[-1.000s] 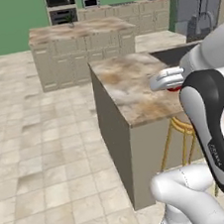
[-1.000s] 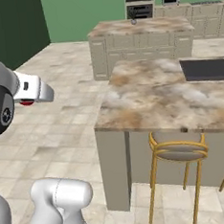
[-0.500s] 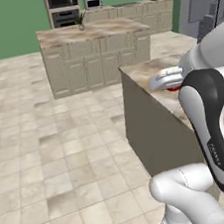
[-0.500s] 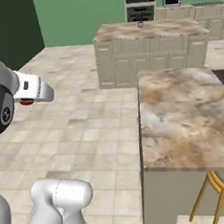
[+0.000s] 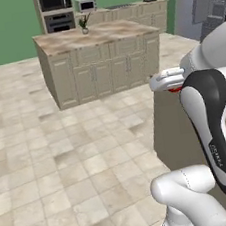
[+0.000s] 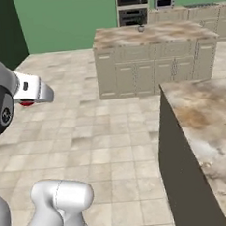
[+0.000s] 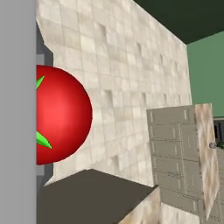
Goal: Transport the steak and tomato to the fridge. Place the steak on the rack containing meat and place the tomato on the rack containing the vegetable, ensuring meats and vegetables are on different racks.
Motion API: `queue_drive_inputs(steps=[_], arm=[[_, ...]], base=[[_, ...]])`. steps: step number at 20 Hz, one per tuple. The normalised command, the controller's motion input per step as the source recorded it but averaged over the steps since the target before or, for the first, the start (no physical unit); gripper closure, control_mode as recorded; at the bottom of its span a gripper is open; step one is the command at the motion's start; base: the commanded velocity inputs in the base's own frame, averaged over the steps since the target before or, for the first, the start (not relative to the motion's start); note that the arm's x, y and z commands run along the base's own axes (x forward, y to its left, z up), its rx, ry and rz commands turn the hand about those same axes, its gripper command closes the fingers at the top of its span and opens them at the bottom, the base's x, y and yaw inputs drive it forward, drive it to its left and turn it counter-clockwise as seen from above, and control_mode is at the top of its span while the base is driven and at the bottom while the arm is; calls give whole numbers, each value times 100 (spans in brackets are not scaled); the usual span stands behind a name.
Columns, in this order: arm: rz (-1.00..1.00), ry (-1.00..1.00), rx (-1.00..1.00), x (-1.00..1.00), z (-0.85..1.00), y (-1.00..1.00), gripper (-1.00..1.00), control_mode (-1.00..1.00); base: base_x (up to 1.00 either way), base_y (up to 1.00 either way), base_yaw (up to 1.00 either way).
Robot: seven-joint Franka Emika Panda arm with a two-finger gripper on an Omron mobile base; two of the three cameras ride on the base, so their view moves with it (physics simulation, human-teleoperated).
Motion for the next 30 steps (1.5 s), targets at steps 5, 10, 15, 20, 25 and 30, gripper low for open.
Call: queue_drive_inputs(steps=[5,10,15,20,25,30], arm=[[0,0,0,0,0,0,100,100],[0,0,0,0,0,0,100,100],[0,0,0,0,0,0,100,100],[0,0,0,0,0,0,100,100],[0,0,0,0,0,0,100,100],[0,0,0,0,0,0,100,100]], base=[[100,72,-28],[100,45,-26],[100,22,-33],[100,49,-59],[100,83,-56],[100,100,-49]])
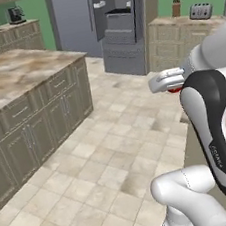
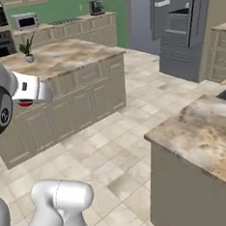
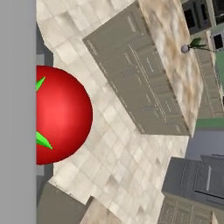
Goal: Transport the steak and tomato to the fridge. Place the steak on the rack containing meat and place the tomato on the rack containing the vegetable, ensuring meats and vegetables are on different racks.
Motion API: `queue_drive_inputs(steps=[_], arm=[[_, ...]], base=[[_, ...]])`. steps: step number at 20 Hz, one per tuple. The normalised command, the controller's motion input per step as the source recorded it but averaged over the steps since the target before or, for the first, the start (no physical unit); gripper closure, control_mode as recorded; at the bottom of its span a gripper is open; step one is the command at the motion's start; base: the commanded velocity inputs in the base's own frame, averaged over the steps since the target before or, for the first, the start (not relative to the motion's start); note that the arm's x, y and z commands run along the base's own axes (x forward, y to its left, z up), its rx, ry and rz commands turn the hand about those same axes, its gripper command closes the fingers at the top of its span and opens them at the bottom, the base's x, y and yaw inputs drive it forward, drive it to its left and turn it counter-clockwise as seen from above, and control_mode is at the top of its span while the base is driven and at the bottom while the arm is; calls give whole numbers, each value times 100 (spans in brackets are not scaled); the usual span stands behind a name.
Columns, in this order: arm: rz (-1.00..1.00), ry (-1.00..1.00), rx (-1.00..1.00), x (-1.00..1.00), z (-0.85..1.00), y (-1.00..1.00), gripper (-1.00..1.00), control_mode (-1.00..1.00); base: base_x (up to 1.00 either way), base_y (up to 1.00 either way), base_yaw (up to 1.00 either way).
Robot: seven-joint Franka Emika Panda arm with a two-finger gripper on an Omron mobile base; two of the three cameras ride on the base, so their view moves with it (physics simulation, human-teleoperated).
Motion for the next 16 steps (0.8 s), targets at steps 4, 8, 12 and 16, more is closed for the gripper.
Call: queue_drive_inputs(steps=[4,8,12,16], arm=[[0,0,0,0,0,0,100,100],[0,0,0,0,0,0,100,100],[0,0,0,0,0,0,100,100],[0,0,0,0,0,0,100,100]], base=[[100,100,-48],[100,100,-48],[100,100,-49],[100,97,-45]])
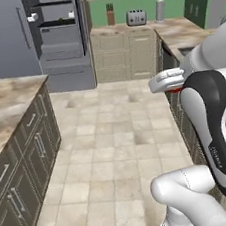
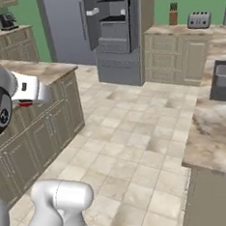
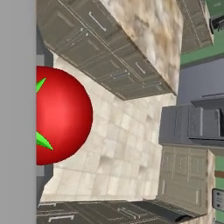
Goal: Transport the steak and tomato to the fridge. Place the steak on the rack containing meat and place the tomato on the rack containing the vegetable, ensuring meats and vegetables are on different racks.
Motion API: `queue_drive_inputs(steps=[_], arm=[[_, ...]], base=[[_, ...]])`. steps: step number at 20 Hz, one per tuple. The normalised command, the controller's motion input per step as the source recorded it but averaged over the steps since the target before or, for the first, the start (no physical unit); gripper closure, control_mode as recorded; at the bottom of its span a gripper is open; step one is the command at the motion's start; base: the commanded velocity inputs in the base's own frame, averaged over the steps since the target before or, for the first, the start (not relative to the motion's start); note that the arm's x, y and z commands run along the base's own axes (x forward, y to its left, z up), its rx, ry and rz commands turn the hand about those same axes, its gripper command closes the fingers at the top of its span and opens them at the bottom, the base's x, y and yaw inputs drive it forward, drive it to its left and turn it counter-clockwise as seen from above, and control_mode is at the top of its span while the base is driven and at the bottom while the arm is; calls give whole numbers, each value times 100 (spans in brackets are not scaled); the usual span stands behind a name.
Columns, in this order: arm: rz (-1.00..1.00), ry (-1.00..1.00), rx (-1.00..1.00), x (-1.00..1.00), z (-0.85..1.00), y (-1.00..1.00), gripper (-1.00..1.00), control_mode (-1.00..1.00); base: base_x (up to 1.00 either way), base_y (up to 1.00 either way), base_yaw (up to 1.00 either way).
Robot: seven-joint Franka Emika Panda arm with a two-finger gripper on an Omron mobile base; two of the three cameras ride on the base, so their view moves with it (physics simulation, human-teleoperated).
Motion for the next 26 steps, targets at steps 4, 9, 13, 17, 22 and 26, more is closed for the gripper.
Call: queue_drive_inputs(steps=[4,9,13,17,22,26], arm=[[0,0,0,0,0,0,100,100],[0,0,0,0,0,0,100,100],[0,0,0,0,0,0,100,100],[0,0,0,0,0,0,100,100],[0,0,0,0,0,0,100,100],[0,0,0,0,0,0,100,100]], base=[[100,72,-40],[100,54,-33],[100,45,-27],[100,30,-20],[100,22,-14],[100,26,-14]])
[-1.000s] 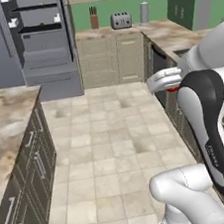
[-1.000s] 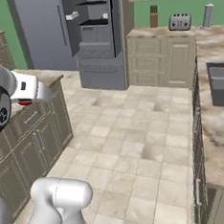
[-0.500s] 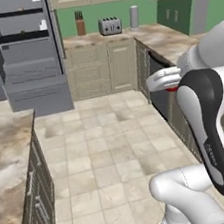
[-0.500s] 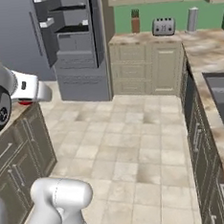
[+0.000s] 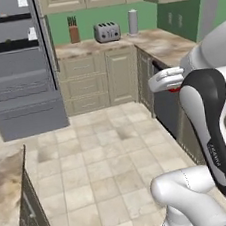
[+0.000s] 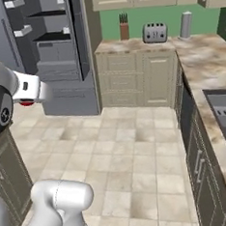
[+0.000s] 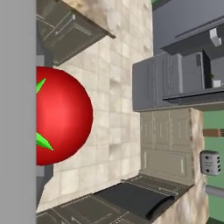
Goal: Transport the steak and tomato to the fridge. Place the steak on the rack containing meat and place the tomato on the rack containing the vegetable, ensuring meats and vegetables are on different racks.
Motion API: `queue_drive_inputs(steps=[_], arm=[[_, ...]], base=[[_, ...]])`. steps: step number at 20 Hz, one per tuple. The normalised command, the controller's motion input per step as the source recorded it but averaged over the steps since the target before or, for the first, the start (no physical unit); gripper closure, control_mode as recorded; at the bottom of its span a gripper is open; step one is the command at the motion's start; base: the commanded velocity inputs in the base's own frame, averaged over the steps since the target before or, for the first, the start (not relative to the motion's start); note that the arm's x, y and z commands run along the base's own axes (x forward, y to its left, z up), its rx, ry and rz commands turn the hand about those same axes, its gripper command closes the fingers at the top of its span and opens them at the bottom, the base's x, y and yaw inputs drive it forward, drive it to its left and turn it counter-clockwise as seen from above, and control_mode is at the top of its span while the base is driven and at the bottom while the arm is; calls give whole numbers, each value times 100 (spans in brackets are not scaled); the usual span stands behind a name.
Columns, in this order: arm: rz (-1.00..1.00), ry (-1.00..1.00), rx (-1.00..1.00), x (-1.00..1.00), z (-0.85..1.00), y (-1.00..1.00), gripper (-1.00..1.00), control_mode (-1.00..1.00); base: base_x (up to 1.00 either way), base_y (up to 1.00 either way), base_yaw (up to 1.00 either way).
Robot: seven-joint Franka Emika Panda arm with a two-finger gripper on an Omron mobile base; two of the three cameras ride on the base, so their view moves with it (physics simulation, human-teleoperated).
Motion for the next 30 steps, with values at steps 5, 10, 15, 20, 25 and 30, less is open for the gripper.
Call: queue_drive_inputs(steps=[5,10,15,20,25,30], arm=[[0,0,0,0,0,0,100,100],[0,0,0,0,0,0,100,100],[0,0,0,0,0,0,100,100],[0,0,0,0,0,0,100,100],[0,0,0,0,0,0,100,100],[0,0,0,0,0,0,100,100]], base=[[100,44,-12],[100,39,-2],[100,34,0],[100,46,0],[100,72,0],[100,100,-6]])
